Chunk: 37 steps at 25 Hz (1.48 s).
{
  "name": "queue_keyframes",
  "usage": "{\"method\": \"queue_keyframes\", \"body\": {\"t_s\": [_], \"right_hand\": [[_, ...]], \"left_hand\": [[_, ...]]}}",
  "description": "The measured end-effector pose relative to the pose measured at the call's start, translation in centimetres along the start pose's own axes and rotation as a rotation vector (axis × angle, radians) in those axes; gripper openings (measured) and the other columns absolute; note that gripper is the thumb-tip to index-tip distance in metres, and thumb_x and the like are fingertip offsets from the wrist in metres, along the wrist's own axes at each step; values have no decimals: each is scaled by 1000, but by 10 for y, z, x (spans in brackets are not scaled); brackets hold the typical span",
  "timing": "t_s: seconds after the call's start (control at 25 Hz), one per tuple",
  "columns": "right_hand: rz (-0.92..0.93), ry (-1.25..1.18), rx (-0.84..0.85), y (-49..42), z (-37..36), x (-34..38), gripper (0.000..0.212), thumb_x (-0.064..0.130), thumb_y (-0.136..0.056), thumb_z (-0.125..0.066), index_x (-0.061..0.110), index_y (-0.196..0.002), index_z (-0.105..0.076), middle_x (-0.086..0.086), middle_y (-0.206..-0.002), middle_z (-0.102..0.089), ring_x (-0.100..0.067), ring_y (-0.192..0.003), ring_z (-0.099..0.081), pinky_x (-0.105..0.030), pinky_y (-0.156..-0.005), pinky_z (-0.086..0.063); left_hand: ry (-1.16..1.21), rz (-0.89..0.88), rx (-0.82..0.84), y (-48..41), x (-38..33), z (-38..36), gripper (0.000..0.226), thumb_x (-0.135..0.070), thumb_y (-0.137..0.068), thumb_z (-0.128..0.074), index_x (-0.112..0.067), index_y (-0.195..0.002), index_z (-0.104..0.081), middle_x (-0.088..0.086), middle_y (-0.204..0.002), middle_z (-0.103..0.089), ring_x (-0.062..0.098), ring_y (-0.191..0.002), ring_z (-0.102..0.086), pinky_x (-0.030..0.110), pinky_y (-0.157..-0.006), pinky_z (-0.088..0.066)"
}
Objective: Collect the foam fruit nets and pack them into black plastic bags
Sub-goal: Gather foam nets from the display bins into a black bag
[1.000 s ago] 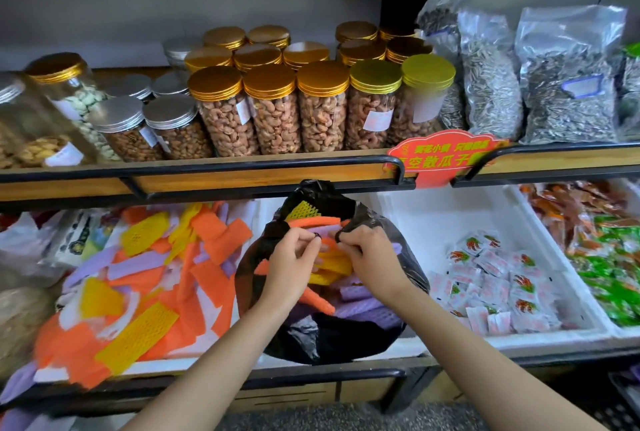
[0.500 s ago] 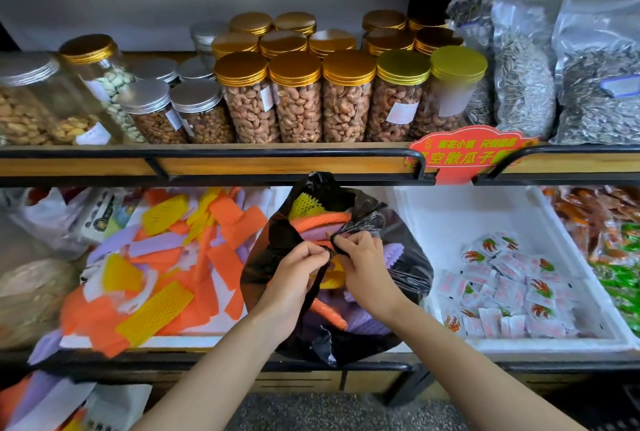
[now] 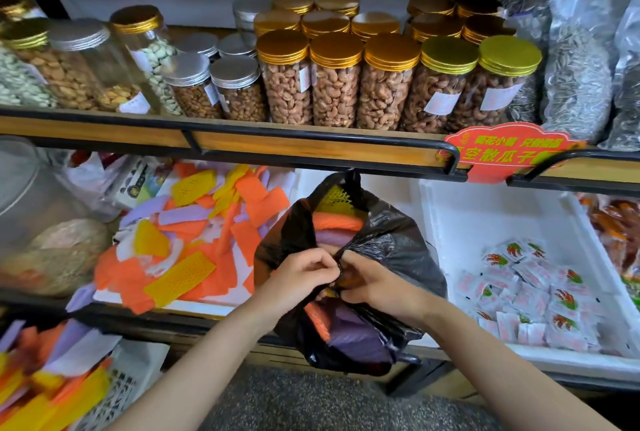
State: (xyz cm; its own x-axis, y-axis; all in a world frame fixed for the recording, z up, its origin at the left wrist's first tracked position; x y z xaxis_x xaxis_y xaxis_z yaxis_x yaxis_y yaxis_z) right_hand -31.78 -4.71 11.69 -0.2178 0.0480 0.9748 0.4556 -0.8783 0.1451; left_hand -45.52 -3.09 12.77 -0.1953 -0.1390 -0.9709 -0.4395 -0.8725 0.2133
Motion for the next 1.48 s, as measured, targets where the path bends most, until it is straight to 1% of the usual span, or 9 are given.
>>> {"method": "queue_keyframes", "body": {"t_s": [0.12,0.24,0.32,0.52,0.84,1.08,1.2,1.28,1.48], "right_hand": [[-10,57,93,-5,-12,3,78,-19,-78,-49,28,-139,-37,14,-125,-53,5,-109,-51,-15,-90,-42],[11,266,99,-15,-19,2,31,-6,-86,-54,18,-105,-57,8,-99,-59,-2,-91,-55,-30,-90,-47],[31,474,64,-20,-19,1,10,13,-91,-57,20,-84,-56,8,-77,-55,-5,-73,-50,-32,-74,-44],[93,461,-230,-13,-10,1,32,28,-94,-56,9,-67,-58,9,-54,-42,-2,-52,-38,-18,-54,-30],[84,394,-358,18,22,-23,27,27,-92,-58,32,-66,-61,7,-79,-54,-1,-80,-51,-14,-77,-37],[19,-686,-389,18,11,-41,23,20,-86,-56,10,-67,-48,-7,-82,-56,-20,-100,-56,-34,-102,-41],[115,-598,-405,15,5,-19,22,24,-89,-54,10,-73,-61,-2,-84,-62,-18,-92,-58,-33,-96,-45],[164,-435,-457,14,4,7,25,26,-92,-53,13,-75,-66,5,-91,-69,-10,-90,-61,-30,-92,-47],[297,-162,-465,8,-20,70,28,14,-98,-41,24,-103,-67,11,-96,-71,-5,-72,-60,-16,-69,-49]], "left_hand": [[-336,-55,51,4,-1,14,21,-16,-88,-63,-26,-69,-63,-13,-64,-59,-1,-63,-52,14,-63,-36],[-487,-99,31,10,0,26,21,-20,-86,-66,-31,-69,-65,-18,-61,-60,-5,-59,-49,14,-61,-34],[-533,-155,-36,12,1,33,20,-19,-87,-65,-29,-70,-64,-23,-58,-56,-5,-56,-48,11,-58,-34],[-96,-20,-75,7,19,42,3,-20,-92,-58,-21,-94,-56,-10,-70,-53,2,-66,-49,13,-65,-37],[-367,-94,-332,-21,54,47,18,-15,-95,-54,-21,-80,-61,-9,-75,-58,-2,-71,-53,14,-63,-36],[-150,147,-462,-41,80,43,17,-15,-97,-50,-11,-88,-63,0,-91,-63,20,-97,-57,28,-82,-41],[299,189,-479,-37,63,46,24,-13,-95,-52,-10,-73,-59,0,-76,-65,24,-90,-58,34,-85,-42],[503,66,-466,-24,30,52,28,-9,-94,-50,-8,-67,-51,-6,-57,-60,16,-69,-58,26,-73,-44],[423,-247,-314,44,-51,68,22,-19,-89,-53,-12,-68,-55,-6,-62,-52,10,-65,-53,22,-70,-44]]}}
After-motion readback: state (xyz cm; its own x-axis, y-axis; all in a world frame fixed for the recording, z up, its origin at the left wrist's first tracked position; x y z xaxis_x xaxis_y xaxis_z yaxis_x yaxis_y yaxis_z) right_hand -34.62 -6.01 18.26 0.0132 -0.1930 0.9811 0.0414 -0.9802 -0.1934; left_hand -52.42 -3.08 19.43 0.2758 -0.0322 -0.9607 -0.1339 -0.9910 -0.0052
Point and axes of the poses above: each hand's wrist, its own y-axis away from the middle knuckle, its own z-axis out of the back of the hand, x = y × z, the point moved 3 cm from there along -y, towards the middle knuckle
